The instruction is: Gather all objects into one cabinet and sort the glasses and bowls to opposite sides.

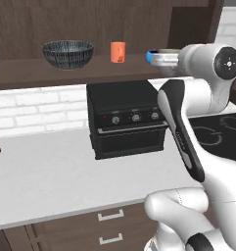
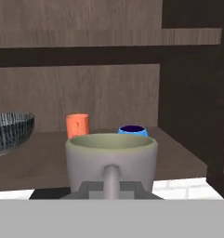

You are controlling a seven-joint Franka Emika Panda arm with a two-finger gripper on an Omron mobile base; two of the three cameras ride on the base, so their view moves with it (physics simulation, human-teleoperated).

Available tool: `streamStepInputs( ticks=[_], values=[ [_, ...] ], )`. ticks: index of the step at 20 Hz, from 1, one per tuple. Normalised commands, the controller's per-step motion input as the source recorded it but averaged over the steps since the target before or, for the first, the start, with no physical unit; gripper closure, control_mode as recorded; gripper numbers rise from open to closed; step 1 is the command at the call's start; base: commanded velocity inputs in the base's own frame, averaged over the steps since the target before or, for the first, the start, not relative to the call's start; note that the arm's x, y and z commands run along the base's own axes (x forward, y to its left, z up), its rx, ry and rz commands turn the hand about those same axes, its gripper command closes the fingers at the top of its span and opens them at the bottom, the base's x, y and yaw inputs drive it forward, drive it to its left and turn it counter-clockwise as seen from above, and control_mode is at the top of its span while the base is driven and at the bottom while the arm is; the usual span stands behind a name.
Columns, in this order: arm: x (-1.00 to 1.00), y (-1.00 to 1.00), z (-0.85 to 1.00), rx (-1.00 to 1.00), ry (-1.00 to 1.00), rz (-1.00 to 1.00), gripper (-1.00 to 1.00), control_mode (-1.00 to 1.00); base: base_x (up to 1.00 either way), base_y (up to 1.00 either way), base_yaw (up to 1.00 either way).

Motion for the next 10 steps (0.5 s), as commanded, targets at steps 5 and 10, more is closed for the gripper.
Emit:
streamStepInputs(
  ticks=[5,10],
  values=[
    [0.44,0.00,-0.18,0.00,0.00,0.00,1.00,-1.00,0.00,0.00,0.00],
    [0.49,0.00,0.00,0.00,0.01,0.00,1.00,-1.00,0.00,0.00,0.00]
  ],
)
